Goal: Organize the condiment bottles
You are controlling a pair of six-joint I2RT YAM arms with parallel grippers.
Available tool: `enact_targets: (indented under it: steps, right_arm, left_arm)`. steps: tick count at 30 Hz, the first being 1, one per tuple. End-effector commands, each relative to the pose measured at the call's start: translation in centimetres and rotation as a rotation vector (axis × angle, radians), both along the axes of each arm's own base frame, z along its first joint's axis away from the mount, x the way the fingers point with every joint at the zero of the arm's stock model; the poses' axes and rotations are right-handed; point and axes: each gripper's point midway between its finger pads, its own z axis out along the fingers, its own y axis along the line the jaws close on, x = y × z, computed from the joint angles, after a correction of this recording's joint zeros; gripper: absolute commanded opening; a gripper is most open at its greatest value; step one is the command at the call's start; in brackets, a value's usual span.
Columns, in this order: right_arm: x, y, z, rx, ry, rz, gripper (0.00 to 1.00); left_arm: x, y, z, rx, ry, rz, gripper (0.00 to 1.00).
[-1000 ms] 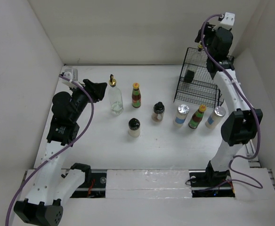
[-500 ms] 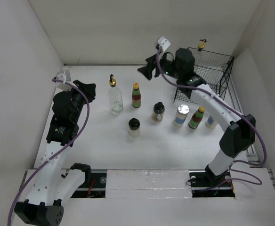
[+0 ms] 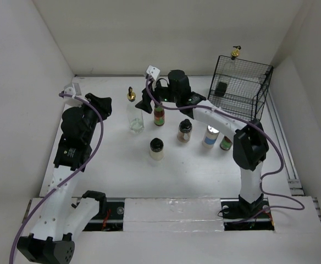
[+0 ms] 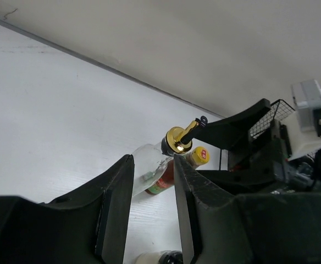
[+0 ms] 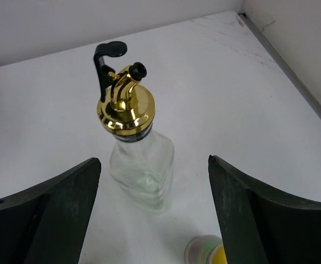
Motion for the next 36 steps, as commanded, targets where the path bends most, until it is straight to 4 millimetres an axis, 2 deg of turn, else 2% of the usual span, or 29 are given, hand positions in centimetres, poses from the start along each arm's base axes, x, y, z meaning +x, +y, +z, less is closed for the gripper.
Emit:
enact_targets:
  steps: [1, 6, 7, 9, 10, 12, 14, 17, 18, 21, 22, 25, 26, 28, 29, 30, 31, 32, 33, 34, 35, 36]
  right_arm:
    - [0.0, 2.3, 4.0, 0.074, -0.102, 0.036, 0.85]
    - [1.0, 4.1, 3.4, 0.102, -0.099, 0.014, 0.82]
    - [0.6, 4.7, 3.1, 0.109, -0.088, 0.023, 0.82]
    - [0.9, 5.0, 3.6, 0.133, -0.103, 0.023, 0.81]
    - [0.6, 5.4, 3.5, 0.142, -0.097, 0.019, 0.79]
    - [1.4, 5.7, 2.9, 0.153, -0.096, -0.006, 0.75]
    - [1.5, 5.9, 3.1, 0.163, -0.093, -0.033, 0.71]
    - [2.1, 6.1, 2.6, 0.208, -0.086, -0.09, 0.61]
    - [2.3, 6.0, 2.4, 0.23, -0.091, -0.104, 0.55]
    - [2.2, 5.9, 3.8, 0.28, -0.087, -0.113, 0.39]
    - [2.4, 5.8, 3.9, 0.295, -0.089, -0.127, 0.29]
    - [2.3, 5.6, 5.0, 0.315, -0.093, -0.135, 0.13]
    - [2.3, 5.6, 5.4, 0.33, -0.095, -0.134, 0.11]
    - [2.0, 5.0, 8.0, 0.383, -0.12, -0.146, 0.07]
    - [1.5, 4.6, 10.8, 0.443, -0.146, -0.138, 0.06]
    - [1.4, 4.6, 11.8, 0.462, -0.15, -0.135, 0.04]
    - [1.0, 4.3, 13.9, 0.497, -0.162, -0.129, 0.04]
    - [1.0, 3.6, 17.1, 0.544, -0.188, -0.129, 0.04]
    - [0.7, 3.5, 18.6, 0.578, -0.164, -0.12, 0.02]
    - [0.5, 2.5, 20.8, 0.615, -0.173, -0.109, 0.02]
    - [0.8, 1.7, 22.0, 0.641, -0.171, -0.115, 0.02]
    - [-0.6, 1.0, 25.0, 0.695, -0.173, -0.085, 0.02]
  left_arm:
    - [-0.6, 0.2, 2.9, -0.02, -0.083, 0.001, 0.31]
    - [-0.7, -0.2, 2.9, -0.021, -0.083, -0.019, 0.32]
    - [-0.7, -0.2, 2.9, -0.021, -0.083, -0.019, 0.32]
    - [-0.7, -0.2, 2.9, -0.021, -0.083, -0.019, 0.32]
    - [-0.7, -0.2, 2.9, -0.021, -0.083, -0.019, 0.32]
    - [-1.0, -0.1, 3.3, -0.022, -0.093, -0.019, 0.32]
    - [-1.0, -0.1, 3.3, -0.022, -0.093, -0.019, 0.32]
    - [-0.8, -0.3, 3.2, -0.023, -0.093, -0.028, 0.32]
    - [-0.7, -0.3, 2.8, -0.012, -0.085, -0.028, 0.32]
    - [-0.7, -0.3, 2.8, -0.012, -0.085, -0.028, 0.33]
    - [-0.7, -0.3, 2.8, -0.012, -0.085, -0.028, 0.33]
    - [-0.7, -0.3, 2.8, -0.012, -0.085, -0.028, 0.33]
    - [-0.7, -0.3, 2.8, -0.012, -0.085, -0.028, 0.33]
    - [-0.7, 0.0, 2.5, -0.01, -0.076, -0.013, 0.33]
    - [-0.7, 0.0, 2.5, -0.01, -0.076, -0.013, 0.33]
    - [-0.7, 0.0, 2.5, -0.01, -0.076, -0.013, 0.33]
    - [-0.7, 0.0, 2.5, -0.01, -0.076, -0.013, 0.33]
    - [-0.7, 0.0, 3.0, -0.012, -0.085, -0.013, 0.33]
    - [-0.7, 0.0, 3.0, -0.012, -0.085, -0.013, 0.33]
    - [-0.7, 0.1, 3.0, -0.011, -0.085, -0.004, 0.33]
    - [-0.6, 0.4, 3.0, -0.011, -0.085, 0.005, 0.33]
    - [-0.6, 0.4, 3.0, -0.011, -0.086, 0.005, 0.33]
